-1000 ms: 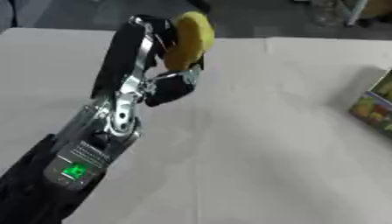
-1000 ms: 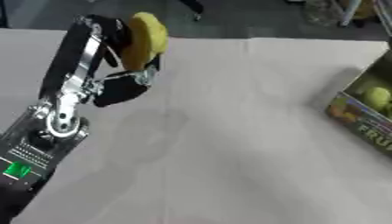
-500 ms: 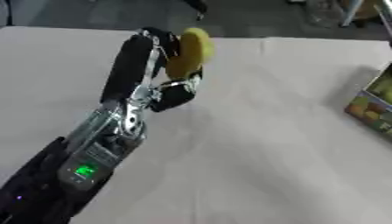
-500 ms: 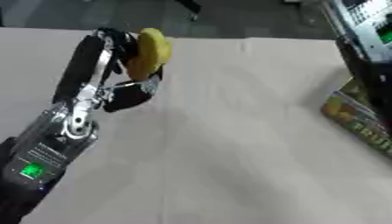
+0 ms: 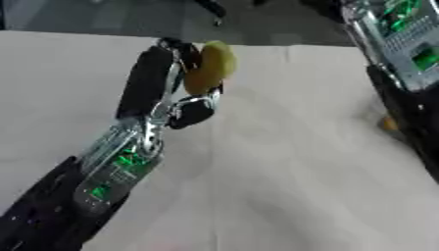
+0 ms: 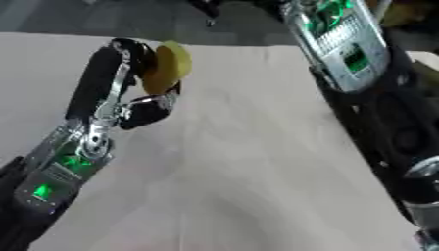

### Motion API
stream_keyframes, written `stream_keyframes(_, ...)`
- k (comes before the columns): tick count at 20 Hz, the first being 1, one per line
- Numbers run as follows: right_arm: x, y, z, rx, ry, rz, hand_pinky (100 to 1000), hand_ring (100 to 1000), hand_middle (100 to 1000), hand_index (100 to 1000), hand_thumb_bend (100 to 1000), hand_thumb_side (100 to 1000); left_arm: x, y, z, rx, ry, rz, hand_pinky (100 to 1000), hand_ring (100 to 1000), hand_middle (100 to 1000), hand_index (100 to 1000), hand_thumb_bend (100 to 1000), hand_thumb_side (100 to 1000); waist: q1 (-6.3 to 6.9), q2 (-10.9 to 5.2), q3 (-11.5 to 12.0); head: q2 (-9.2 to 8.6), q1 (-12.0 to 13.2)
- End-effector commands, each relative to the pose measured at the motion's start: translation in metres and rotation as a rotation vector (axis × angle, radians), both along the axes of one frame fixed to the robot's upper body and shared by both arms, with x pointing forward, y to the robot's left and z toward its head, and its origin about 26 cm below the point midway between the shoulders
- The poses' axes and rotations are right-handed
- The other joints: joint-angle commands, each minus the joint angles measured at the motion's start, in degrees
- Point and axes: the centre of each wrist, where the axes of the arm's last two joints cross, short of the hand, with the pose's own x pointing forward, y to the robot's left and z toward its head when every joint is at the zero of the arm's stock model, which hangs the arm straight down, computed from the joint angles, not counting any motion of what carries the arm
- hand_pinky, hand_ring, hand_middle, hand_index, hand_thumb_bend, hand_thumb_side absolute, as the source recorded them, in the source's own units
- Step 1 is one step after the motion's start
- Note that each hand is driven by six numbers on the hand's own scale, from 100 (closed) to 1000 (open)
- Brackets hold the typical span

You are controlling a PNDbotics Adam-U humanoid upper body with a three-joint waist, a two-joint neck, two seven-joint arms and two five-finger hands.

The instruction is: Pick up the objects with one hand, pass them to the other hand, and then place them into the box on the other side of the table.

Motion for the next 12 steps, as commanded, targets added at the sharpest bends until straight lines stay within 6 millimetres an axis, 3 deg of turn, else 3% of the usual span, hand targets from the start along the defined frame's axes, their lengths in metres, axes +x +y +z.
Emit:
stream_keyframes(1,-0.002,0.011,0.0,-0.026,-0.007,0.013,781,936,810,974,100,634,0.002,0.001,0.004,0.002,-0.041,0.001,454,479,428,396,166,104,-0.62,-2.44,0.21,0.53,-0.36)
stream_keyframes(6,-0.006,0.012,0.006,-0.079,-0.019,0.045,765,909,807,973,100,637,0.003,0.004,0.003,0.012,-0.047,0.01,456,480,429,396,182,101,-0.6,-2.56,0.3,1.16,-0.28)
stream_keyframes(12,-0.01,0.001,0.033,-0.165,-0.023,0.085,786,951,819,973,100,679,0.007,0.01,-0.005,0.037,-0.055,0.05,456,480,427,396,199,100,-0.92,-2.78,-0.13,1.57,0.77)
